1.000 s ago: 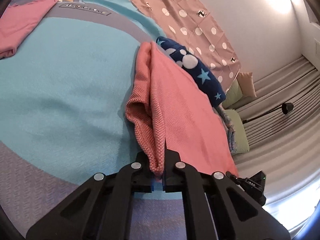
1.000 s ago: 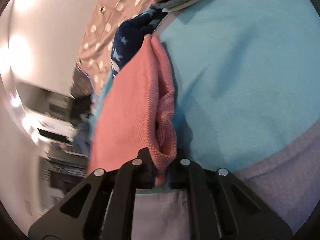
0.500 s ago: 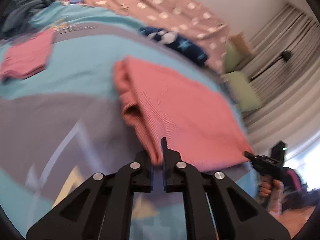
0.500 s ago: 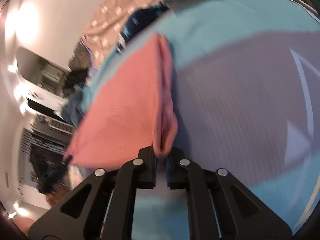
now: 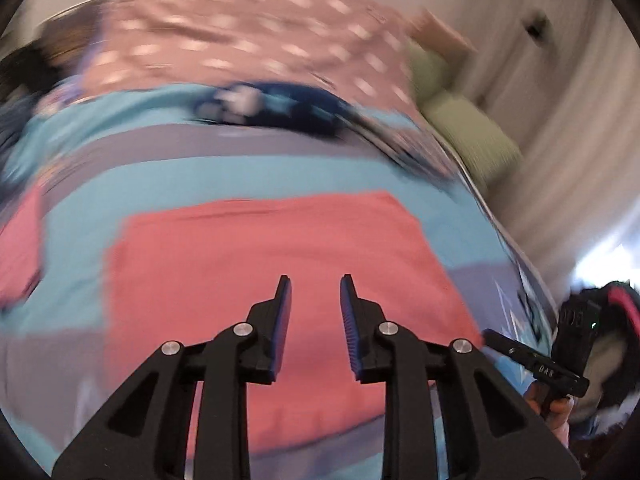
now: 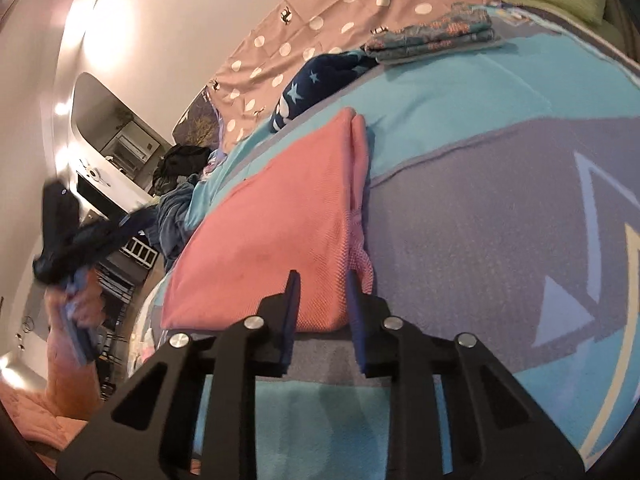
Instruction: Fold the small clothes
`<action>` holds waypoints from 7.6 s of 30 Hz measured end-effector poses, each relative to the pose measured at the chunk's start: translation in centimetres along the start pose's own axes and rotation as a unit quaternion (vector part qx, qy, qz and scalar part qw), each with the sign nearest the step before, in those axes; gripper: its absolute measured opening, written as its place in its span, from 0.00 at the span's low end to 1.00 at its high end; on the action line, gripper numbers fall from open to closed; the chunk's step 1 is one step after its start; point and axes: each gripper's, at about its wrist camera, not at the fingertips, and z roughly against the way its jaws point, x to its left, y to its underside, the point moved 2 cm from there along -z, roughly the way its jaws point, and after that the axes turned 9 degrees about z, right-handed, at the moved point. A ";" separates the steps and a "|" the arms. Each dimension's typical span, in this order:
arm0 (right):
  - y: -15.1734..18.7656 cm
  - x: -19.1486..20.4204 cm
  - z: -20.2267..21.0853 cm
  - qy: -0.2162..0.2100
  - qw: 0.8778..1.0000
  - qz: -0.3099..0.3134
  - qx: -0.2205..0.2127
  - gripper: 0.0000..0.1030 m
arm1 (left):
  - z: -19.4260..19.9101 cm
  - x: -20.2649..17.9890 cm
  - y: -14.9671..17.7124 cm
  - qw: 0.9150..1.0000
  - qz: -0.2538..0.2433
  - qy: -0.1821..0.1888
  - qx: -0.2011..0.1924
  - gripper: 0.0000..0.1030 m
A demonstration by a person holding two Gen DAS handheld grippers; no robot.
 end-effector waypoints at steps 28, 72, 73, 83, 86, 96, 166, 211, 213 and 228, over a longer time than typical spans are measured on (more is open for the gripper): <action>2.0 -2.5 -1.6 -0.029 0.994 -0.077 0.071 0.04 | -25.7 -16.2 -3.4 0.969 -0.170 -0.125 0.126 0.00; 7.1 29.1 -13.2 0.004 0.874 0.450 0.185 0.47 | 8.4 19.8 16.6 0.985 0.127 0.068 -0.099 0.18; 6.9 29.1 -13.6 0.007 0.875 0.447 0.187 0.48 | 8.0 19.8 16.6 0.985 0.124 0.073 -0.095 0.18; -2.1 29.9 -20.1 0.070 0.881 0.427 0.191 0.58 | 5.5 22.1 15.7 0.979 0.151 0.107 -0.082 0.42; -4.3 31.0 -24.7 0.081 0.880 0.419 0.208 0.62 | 4.8 22.5 15.5 0.976 0.163 0.129 -0.072 0.44; -4.3 35.1 -38.4 0.164 0.839 0.423 0.300 0.62 | 2.8 23.0 13.5 0.967 0.192 0.161 -0.044 0.38; 11.7 32.5 -24.3 0.174 0.765 0.613 0.096 0.59 | 1.7 28.1 8.8 0.951 0.246 0.181 -0.047 0.55; 2.5 26.7 -12.7 0.094 0.926 0.366 -0.003 0.06 | -1.6 16.2 -5.2 0.971 0.160 0.179 -0.009 0.09; 2.0 25.4 -11.6 0.091 0.935 0.342 -0.006 0.06 | -1.8 14.7 -5.5 0.973 0.152 0.176 -0.005 0.09; 0.0 17.4 -5.4 0.073 0.969 0.231 -0.038 0.06 | -4.1 3.5 -6.5 0.983 0.104 0.148 0.015 0.09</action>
